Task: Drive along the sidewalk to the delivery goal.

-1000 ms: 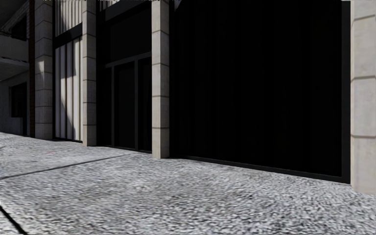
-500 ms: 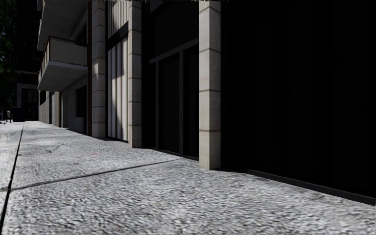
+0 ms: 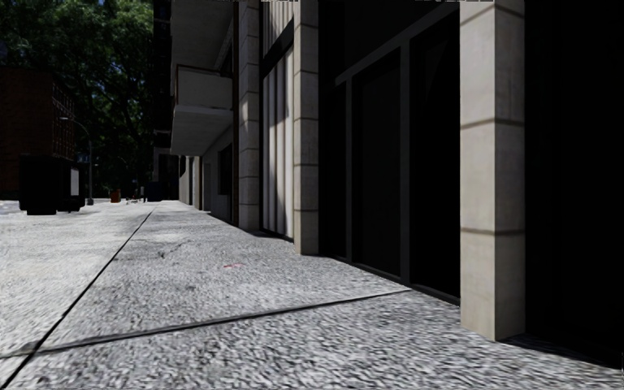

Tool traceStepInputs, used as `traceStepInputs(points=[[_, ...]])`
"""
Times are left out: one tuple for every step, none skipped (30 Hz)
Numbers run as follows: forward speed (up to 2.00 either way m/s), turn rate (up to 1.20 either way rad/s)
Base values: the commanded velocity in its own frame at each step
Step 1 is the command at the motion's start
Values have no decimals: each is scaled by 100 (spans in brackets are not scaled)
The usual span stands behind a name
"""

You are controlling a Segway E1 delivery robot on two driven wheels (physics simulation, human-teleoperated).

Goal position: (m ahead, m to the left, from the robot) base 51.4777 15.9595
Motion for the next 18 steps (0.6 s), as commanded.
traceStepInputs(points=[[200,61],[200,59],[200,59],[200,58],[200,58],[200,58],[200,58],[200,58],[200,58],[200,58],[200,58],[200,58],[200,58],[200,58],[200,58],[200,58],[200,58],[200,58]])
